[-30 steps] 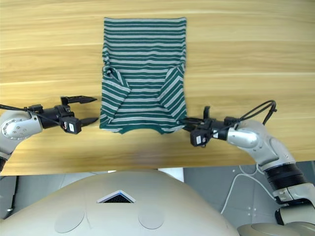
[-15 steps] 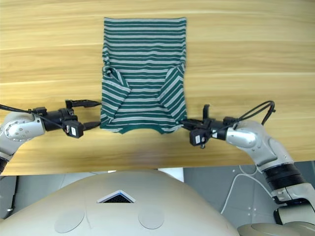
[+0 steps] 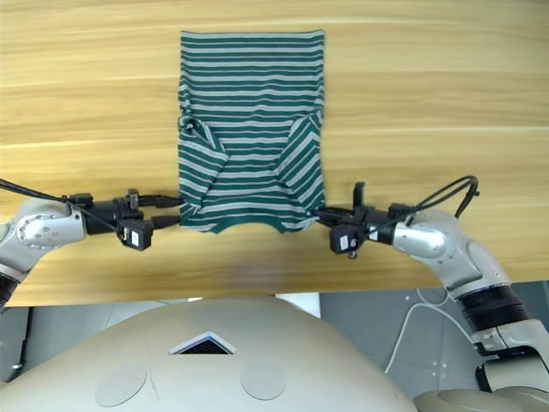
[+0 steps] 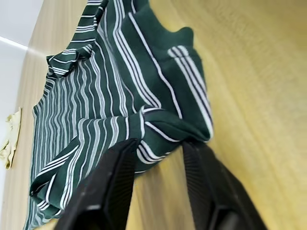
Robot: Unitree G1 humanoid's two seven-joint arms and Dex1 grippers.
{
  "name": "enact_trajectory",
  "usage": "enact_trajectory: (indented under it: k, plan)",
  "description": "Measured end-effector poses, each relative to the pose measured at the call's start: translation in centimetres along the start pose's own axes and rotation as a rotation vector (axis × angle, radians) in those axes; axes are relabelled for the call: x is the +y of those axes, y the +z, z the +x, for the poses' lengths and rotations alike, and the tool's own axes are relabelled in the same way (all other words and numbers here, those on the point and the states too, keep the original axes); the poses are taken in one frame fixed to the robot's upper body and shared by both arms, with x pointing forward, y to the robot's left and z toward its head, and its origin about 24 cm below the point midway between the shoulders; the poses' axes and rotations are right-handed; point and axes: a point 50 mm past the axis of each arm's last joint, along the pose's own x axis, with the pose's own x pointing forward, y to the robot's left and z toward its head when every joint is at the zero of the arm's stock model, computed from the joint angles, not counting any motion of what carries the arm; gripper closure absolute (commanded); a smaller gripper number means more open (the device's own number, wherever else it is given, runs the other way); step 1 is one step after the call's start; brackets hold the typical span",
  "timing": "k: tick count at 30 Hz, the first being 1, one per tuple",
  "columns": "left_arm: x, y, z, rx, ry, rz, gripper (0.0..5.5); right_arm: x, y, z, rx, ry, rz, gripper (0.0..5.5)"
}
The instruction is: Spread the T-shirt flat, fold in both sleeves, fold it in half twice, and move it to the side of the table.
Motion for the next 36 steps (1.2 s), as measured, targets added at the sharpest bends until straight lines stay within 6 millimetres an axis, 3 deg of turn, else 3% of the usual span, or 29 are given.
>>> enact_trajectory:
  k: [7,15,21,24,29,36]
  plan:
    - [-0.5,0.1,0.1,-0.005,-0.035,-0.012,5.48,0.0,0.0,0.0,0.001,-0.002,0.002,5.50]
    - [-0.7,0.3,0.2,-0.009,-0.035,-0.014,5.48,0.1,0.0,-0.1,0.001,-0.008,0.006,5.50]
    - [-1.1,1.5,0.3,-0.056,-0.024,-0.039,5.48,0.4,0.3,-0.5,0.000,-0.017,0.023,5.50]
    - [-1.8,2.6,0.1,-0.106,-0.038,-0.062,5.48,0.4,0.9,-1.6,-0.035,-0.040,0.054,5.50]
    - [-1.2,4.0,-1.8,-0.185,0.019,-0.057,5.48,0.5,2.2,-3.7,-0.105,-0.083,0.057,5.50]
    - [-1.5,4.9,-4.0,-0.226,0.045,-0.056,5.48,1.4,4.5,-7.0,-0.206,-0.083,0.056,5.50]
